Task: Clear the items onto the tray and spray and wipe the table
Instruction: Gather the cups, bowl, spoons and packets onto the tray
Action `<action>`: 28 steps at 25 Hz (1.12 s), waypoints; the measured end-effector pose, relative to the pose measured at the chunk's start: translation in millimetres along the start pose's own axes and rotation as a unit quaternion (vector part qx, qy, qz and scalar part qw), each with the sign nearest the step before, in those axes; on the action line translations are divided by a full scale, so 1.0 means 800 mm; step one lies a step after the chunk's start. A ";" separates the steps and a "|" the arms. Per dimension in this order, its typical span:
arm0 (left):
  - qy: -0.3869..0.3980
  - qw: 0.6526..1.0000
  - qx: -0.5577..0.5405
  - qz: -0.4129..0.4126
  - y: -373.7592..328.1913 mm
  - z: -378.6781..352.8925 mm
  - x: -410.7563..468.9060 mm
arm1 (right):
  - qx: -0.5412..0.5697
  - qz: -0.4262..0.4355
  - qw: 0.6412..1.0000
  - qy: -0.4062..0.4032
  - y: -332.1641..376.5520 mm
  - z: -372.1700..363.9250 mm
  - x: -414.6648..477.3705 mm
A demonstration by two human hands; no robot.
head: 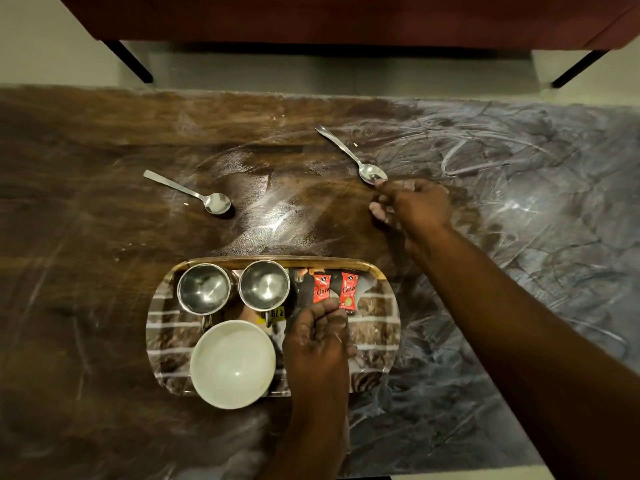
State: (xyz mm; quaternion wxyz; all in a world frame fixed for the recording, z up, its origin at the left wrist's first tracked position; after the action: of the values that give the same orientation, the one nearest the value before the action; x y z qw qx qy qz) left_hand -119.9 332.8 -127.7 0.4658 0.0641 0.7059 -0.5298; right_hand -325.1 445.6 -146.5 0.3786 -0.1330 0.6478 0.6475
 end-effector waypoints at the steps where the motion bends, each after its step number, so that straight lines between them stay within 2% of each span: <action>1: 0.009 1.000 -0.008 -0.005 -0.002 0.002 0.002 | 0.011 -0.013 1.000 -0.003 0.005 -0.008 0.014; 4: 0.035 0.999 -0.029 -0.019 -0.008 0.006 0.006 | -0.005 -0.037 0.999 -0.013 0.009 -0.021 0.046; 8: 0.038 0.998 -0.052 -0.018 -0.010 0.003 0.009 | -0.022 -0.010 1.000 -0.018 0.009 -0.015 0.052; 15: 0.006 0.997 -0.075 -0.026 -0.002 -0.012 -0.009 | -0.048 0.036 0.997 0.051 -0.018 0.084 -0.037; 21: -0.052 0.990 -0.116 0.057 0.027 -0.013 -0.033 | -0.142 0.006 0.986 0.082 -0.114 0.164 -0.136; 28: -0.115 0.982 -0.119 0.095 0.045 0.000 -0.027 | -0.212 0.027 0.973 0.082 -0.167 0.148 -0.141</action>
State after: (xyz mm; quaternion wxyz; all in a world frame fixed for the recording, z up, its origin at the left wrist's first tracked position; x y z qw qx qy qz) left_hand -87.1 357.0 -137.0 0.5962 0.0136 0.6966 -0.3989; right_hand -122.3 503.7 -155.4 0.2694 -0.2453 0.5277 0.7673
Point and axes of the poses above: each hand's wrist, its own x-axis towards the middle knuckle, its own z-axis out of the back of the hand, y = z × x, the point moved 2 cm from there along x, towards the middle knuckle, and after that the axes turned 1 degree about x, right-handed, at the moved point
